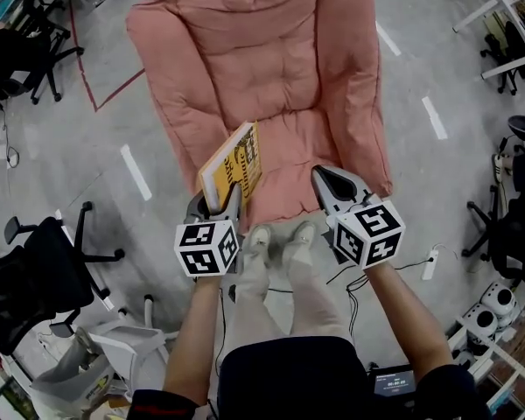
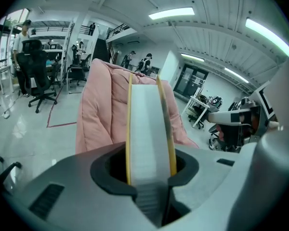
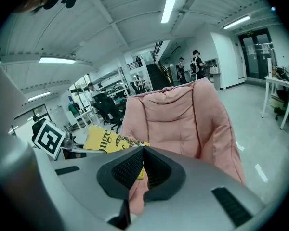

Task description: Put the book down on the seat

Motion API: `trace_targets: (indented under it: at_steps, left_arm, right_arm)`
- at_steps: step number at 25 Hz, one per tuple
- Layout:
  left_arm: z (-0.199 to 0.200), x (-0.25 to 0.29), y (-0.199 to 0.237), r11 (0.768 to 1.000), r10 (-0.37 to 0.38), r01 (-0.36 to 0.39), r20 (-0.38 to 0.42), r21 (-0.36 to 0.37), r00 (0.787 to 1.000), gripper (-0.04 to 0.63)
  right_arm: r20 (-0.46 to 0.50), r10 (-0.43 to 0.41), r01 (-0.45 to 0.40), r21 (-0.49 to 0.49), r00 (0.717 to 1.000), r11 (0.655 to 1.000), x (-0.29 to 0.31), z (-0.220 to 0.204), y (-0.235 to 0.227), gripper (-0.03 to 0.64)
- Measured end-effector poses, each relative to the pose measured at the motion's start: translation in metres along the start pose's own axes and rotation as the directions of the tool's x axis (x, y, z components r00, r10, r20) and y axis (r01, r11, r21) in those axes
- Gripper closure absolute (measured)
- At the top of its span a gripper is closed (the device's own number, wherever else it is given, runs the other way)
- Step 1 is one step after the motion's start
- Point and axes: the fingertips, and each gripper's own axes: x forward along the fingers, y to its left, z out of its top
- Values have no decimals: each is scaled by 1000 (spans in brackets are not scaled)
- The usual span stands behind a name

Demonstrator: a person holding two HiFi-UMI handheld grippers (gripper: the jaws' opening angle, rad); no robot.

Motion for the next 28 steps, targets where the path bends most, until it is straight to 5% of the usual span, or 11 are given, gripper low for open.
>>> trace_targets:
  at_steps: [28]
  left_arm:
    - [-64, 45, 44, 994, 46, -56, -109, -91, 993, 449]
  right_arm:
    - [-89, 47, -43, 45, 995, 998, 44, -67, 5, 597]
